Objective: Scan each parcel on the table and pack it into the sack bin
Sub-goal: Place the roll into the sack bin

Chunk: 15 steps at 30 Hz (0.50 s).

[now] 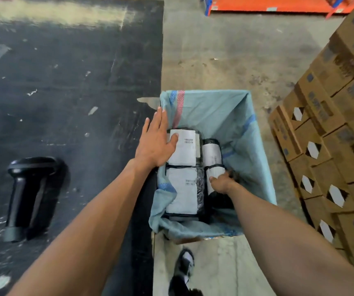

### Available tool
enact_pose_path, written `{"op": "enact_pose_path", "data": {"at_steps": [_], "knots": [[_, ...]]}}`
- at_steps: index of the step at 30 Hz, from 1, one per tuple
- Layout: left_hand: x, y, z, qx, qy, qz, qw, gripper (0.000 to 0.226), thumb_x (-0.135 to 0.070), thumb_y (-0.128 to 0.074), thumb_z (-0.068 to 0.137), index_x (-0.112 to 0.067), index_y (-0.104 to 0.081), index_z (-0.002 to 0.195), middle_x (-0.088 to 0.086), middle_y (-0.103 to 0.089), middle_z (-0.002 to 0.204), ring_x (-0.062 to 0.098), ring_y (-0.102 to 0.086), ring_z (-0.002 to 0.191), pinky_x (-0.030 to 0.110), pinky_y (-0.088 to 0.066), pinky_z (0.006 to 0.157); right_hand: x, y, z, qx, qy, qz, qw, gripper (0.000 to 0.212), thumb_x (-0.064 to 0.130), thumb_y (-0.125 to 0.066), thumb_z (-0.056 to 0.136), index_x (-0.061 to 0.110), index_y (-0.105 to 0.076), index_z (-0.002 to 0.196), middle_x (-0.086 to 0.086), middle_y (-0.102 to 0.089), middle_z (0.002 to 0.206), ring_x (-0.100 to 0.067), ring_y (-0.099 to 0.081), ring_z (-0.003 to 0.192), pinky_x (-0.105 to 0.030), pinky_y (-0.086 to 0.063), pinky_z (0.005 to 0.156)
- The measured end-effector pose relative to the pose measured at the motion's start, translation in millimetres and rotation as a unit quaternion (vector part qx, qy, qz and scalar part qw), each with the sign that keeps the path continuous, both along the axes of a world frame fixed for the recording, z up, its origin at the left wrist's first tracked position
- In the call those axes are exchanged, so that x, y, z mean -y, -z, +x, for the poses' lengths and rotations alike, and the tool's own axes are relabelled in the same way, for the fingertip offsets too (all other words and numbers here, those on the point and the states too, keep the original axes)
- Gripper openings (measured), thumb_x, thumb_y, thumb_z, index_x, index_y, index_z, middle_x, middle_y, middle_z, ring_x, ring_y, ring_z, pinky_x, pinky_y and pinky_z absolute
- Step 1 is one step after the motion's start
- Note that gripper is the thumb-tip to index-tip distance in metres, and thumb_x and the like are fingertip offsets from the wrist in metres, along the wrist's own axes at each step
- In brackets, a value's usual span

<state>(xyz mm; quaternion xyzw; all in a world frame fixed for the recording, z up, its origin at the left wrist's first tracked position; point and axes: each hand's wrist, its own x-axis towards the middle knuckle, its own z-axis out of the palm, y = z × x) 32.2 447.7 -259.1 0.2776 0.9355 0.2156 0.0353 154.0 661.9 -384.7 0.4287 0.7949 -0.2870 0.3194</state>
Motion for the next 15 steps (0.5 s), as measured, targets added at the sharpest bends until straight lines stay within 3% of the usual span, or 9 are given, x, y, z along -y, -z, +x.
{"op": "enact_pose_path", "data": {"at_steps": [5, 9, 15], "knots": [[0, 5, -3, -0.009, -0.003, -0.008, 1.000, 0.076, -0.040, -0.040, 0.105, -0.006, -0.003, 0.161, 0.008, -0.002, 0.170, 0.018, -0.001, 0.157, 0.039, 0.002, 0.127, 10, 27, 2, 0.012, 0.038, -0.010, 0.999, 0.092, 0.050, -0.041, 0.110, 0.003, 0.015, 0.165, -0.026, 0.010, 0.172, -0.042, -0.003, 0.160, -0.050, -0.014, 0.129], [-2, 7, -1, -0.016, -0.008, -0.005, 1.000, 0.075, -0.039, -0.040, 0.105, -0.006, -0.005, 0.161, 0.008, -0.003, 0.170, 0.019, -0.002, 0.157, 0.039, 0.002, 0.127, 17, 42, 9, -0.048, 0.075, -0.023, 0.996, 0.088, 0.039, -0.048, 0.111, 0.014, 0.015, 0.166, -0.022, 0.010, 0.171, -0.041, -0.009, 0.158, -0.047, -0.014, 0.127], [-2, 9, -2, -0.018, -0.007, -0.013, 1.000, 0.078, -0.045, -0.032, 0.099, -0.006, -0.007, 0.161, 0.009, -0.005, 0.170, 0.019, -0.004, 0.157, 0.039, 0.002, 0.127, 23, 70, 20, -0.084, 0.103, -0.032, 0.991, 0.092, 0.040, -0.049, 0.109, 0.022, 0.021, 0.165, -0.019, 0.001, 0.172, -0.041, -0.015, 0.155, -0.050, -0.014, 0.126]]}}
